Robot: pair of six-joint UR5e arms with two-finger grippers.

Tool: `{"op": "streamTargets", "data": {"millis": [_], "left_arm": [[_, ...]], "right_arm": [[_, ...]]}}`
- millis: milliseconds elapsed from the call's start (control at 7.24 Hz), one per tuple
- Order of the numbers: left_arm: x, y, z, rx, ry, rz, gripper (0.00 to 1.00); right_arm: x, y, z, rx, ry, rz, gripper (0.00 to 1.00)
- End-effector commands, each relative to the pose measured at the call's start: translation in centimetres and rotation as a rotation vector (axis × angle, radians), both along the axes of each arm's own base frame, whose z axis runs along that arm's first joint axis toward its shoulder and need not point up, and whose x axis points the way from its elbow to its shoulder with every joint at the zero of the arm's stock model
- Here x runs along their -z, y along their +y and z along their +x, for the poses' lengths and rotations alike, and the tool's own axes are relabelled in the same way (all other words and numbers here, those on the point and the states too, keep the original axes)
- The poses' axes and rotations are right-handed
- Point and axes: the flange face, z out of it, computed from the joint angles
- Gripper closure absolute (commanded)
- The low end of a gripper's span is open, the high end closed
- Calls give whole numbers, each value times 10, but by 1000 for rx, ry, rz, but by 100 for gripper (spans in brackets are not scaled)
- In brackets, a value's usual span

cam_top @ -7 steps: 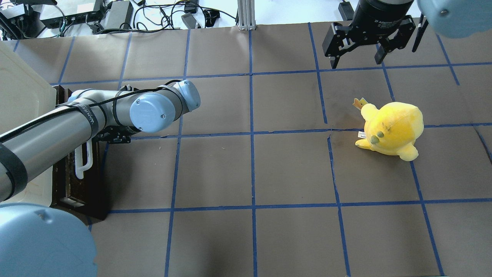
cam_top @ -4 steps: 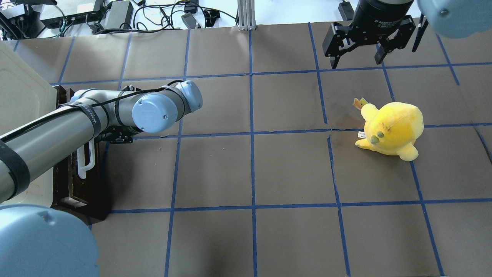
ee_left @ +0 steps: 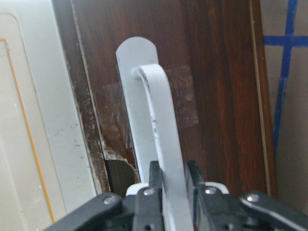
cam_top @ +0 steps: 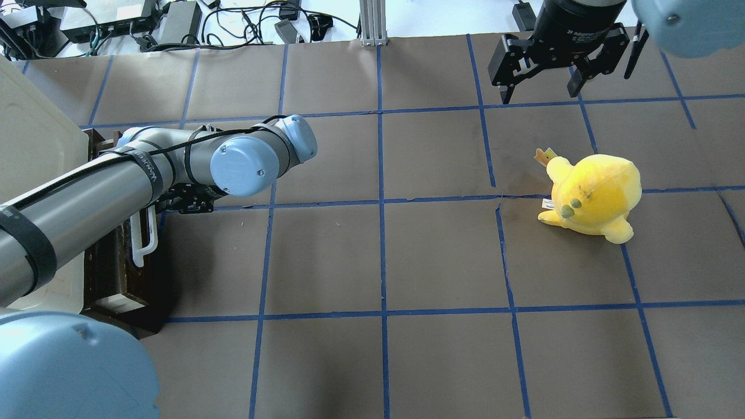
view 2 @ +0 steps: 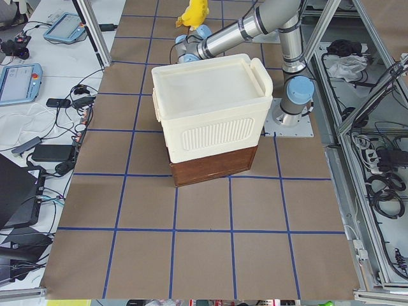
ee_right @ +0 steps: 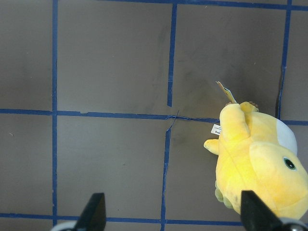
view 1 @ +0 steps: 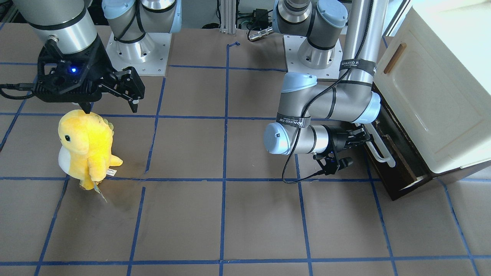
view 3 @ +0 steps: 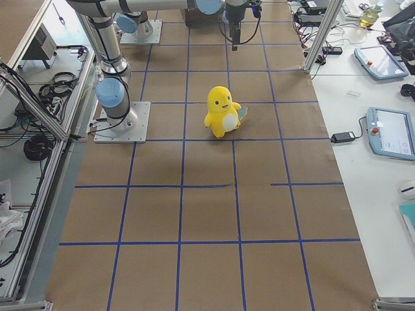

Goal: Pull drawer sideways
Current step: 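Pull the drawer out of the cabinet toward the table center with the left gripper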

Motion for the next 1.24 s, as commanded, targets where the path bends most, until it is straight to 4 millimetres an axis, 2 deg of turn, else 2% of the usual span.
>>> {"op": "streamTargets", "data": {"millis": [0,553,1105], "left_arm": [[-1,0,-8,7,9,-2,78],[-12,-7,-26,3,53,-26,78],[-10,-9,-37,9,66,-25,78]], "right_arm": [[0,0,0,0,0,0,0],[0,0,0,0,0,0,0],[0,0,0,0,0,0,0]]}}
